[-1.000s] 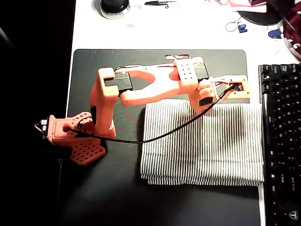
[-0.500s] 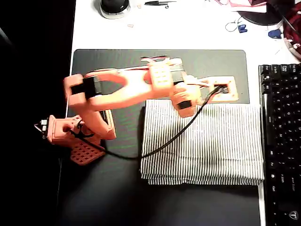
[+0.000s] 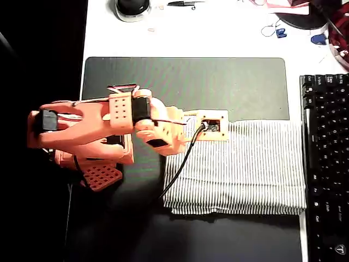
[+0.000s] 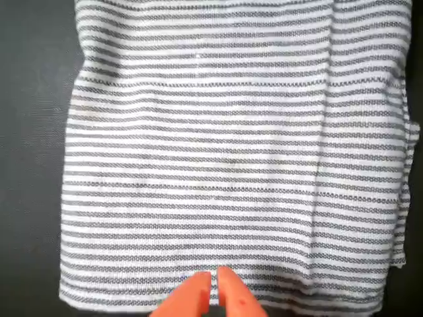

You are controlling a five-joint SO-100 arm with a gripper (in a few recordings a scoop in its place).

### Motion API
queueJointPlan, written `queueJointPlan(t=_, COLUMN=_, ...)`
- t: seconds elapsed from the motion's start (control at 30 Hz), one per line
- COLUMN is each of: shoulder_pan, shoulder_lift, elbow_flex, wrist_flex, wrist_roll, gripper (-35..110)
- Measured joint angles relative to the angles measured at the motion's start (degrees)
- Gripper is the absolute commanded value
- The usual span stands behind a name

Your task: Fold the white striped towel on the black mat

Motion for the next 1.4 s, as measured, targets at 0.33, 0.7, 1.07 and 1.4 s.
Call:
queueJointPlan(t=0.33, shoulder_pan=2.0, shoulder_lift=24.9, elbow_flex=19.1, wrist_flex=0.9, wrist_roll=0.4, gripper=0)
queueJointPlan(t=0.7, shoulder_pan=3.3, shoulder_lift=37.7, elbow_flex=28.2, wrist_flex=3.3, wrist_roll=0.4, gripper=0)
queueJointPlan(t=1.07, shoulder_pan=4.4, shoulder_lift=38.8, elbow_flex=31.4, wrist_flex=4.3, wrist_roll=-1.5, gripper=0)
queueJointPlan(t=1.4, shoulder_pan=4.4, shoulder_lift=38.8, elbow_flex=31.5, wrist_flex=4.7, wrist_roll=-1.4, gripper=0)
